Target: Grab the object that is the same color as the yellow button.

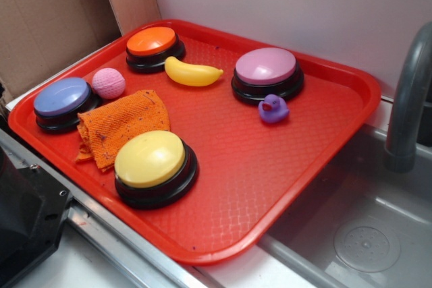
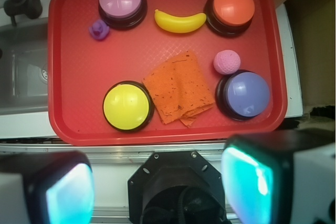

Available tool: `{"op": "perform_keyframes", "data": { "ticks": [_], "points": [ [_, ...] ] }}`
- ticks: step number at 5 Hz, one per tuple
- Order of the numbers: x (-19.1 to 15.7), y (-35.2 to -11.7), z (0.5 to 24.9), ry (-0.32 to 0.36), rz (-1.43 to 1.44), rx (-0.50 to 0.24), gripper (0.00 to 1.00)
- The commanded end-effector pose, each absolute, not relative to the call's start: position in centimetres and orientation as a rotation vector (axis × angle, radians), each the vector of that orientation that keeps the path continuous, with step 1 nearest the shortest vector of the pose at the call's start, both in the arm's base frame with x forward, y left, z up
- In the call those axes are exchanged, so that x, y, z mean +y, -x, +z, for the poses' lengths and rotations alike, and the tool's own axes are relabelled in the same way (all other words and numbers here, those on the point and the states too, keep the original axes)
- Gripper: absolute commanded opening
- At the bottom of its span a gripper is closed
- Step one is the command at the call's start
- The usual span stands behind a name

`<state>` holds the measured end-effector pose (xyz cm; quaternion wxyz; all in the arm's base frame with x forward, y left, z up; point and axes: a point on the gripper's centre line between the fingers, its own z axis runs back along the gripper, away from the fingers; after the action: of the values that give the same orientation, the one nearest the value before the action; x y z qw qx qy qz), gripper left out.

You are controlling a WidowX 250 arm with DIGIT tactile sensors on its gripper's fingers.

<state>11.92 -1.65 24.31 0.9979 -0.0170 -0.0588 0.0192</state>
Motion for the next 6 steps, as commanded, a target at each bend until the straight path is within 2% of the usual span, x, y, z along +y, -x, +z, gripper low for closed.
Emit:
{"op": "perform_keyframes", "data": {
  "ticks": [1, 2, 3, 4, 5, 6],
  "points": [
    [-1.6, -11.9, 24.3, 0.034, 0.038, -0.118, 1.00],
    [-1.5, -14.1, 23.4, 0.048, 0.195, -0.102, 1.00],
    [-1.0, -17.3, 22.5, 0.065, 0.415, -0.074, 1.00],
    [-0.1, -20.0, 21.0, 0.091, 0.663, -0.128, 1.00],
    [1.3, -22.6, 18.4, 0.073, 0.912, -0.143, 1.00],
    [3.0, -24.7, 15.0, 0.028, 1.159, -0.190, 1.00]
  ]
}}
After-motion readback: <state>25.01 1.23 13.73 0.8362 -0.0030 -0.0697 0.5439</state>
